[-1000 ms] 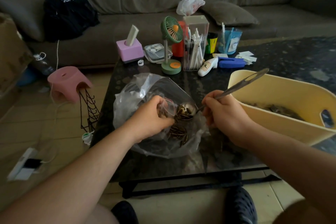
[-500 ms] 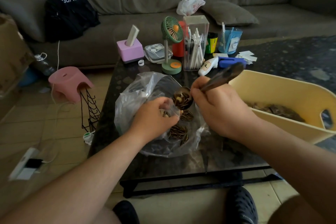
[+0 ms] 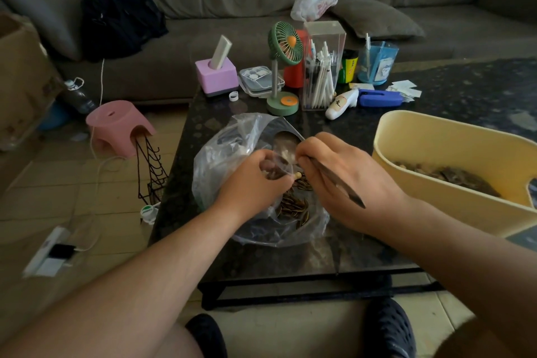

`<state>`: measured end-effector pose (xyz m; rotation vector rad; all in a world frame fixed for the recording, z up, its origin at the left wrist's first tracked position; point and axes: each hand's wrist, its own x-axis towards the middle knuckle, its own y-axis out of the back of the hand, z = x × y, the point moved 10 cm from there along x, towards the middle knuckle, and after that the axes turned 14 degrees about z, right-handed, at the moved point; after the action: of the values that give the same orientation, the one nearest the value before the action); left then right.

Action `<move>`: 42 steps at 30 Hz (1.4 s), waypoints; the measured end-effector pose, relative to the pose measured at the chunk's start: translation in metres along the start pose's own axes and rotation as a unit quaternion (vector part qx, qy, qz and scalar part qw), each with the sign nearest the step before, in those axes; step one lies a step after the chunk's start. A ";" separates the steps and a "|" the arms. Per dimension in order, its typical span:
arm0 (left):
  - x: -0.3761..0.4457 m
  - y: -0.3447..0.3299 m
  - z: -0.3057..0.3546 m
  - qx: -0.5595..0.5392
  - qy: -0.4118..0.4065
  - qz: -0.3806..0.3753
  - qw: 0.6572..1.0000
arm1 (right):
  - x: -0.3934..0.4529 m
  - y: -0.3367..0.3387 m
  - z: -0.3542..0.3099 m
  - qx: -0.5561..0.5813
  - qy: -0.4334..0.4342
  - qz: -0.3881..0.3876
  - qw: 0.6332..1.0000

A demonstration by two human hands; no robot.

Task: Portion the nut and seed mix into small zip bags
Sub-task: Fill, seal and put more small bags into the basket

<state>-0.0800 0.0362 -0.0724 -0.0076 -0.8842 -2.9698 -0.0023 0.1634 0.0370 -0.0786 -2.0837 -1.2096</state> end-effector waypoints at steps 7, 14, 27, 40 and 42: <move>0.002 0.004 -0.004 0.006 0.004 0.010 1.000 | 0.000 0.000 0.007 -0.011 -0.011 0.020 1.000; 0.002 0.006 0.000 -0.058 0.009 0.017 0.998 | -0.011 -0.010 0.056 -0.008 -0.142 0.016 0.990; 0.013 -0.036 -0.004 -0.065 0.031 -0.046 0.996 | -0.031 -0.039 0.084 -0.094 -0.156 -0.130 0.975; 0.023 -0.045 -0.004 -0.018 0.086 -0.070 0.994 | -0.036 -0.041 0.081 -0.001 -0.209 -0.067 0.976; 0.022 -0.048 -0.006 -0.026 0.100 -0.075 0.992 | -0.039 -0.045 0.077 -0.001 -0.210 -0.066 0.976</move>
<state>-0.1040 0.0726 -0.1032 0.3656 -0.8153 -3.0581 -0.0330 0.2096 -0.0428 -0.2167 -2.4844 -1.3656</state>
